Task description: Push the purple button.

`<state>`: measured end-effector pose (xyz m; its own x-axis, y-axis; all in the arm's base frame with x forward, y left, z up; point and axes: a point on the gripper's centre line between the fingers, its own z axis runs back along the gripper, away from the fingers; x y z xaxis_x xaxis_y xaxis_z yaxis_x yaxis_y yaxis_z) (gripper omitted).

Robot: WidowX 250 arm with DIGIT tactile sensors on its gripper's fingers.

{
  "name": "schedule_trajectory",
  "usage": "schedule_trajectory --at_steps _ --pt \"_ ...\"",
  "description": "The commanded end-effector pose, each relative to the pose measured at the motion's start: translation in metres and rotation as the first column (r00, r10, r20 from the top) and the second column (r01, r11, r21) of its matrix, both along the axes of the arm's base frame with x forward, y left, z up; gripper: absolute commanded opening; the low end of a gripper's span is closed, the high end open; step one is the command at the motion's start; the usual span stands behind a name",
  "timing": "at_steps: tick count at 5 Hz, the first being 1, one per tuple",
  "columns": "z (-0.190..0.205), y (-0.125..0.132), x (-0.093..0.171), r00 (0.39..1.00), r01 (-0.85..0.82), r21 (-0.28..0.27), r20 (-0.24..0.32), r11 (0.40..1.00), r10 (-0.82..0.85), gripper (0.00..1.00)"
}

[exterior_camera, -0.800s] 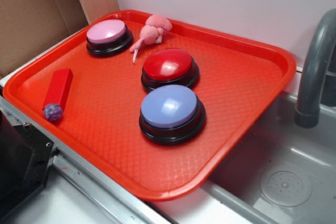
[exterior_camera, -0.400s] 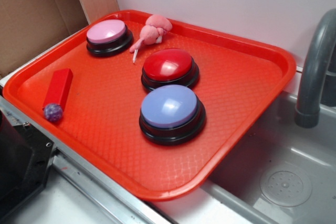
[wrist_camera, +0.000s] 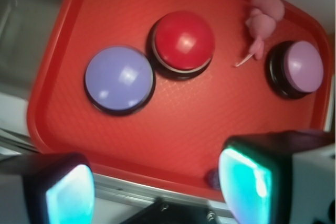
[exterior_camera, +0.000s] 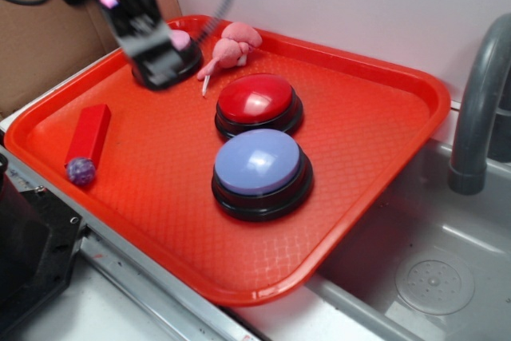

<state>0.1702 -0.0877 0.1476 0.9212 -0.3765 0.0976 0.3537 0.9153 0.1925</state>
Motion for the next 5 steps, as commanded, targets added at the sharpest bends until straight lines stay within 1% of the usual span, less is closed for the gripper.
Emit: schedule_trajectory --at_steps 1,2,3,4,5 --pt "-0.057 -0.025 0.024 0.993 0.113 -0.029 -0.038 0.993 -0.114 1.00" --pt "-0.079 -0.024 0.039 0.992 0.114 -0.114 -0.035 0.987 -0.119 1.00" --pt "-0.095 -0.029 0.043 0.988 0.131 -0.151 -0.065 0.980 -0.142 1.00" --pt "-0.105 -0.042 0.041 0.980 0.145 -0.158 -0.116 0.977 -0.164 1.00" --pt "-0.089 -0.040 0.044 0.981 0.158 -0.134 -0.093 0.978 -0.171 1.00"
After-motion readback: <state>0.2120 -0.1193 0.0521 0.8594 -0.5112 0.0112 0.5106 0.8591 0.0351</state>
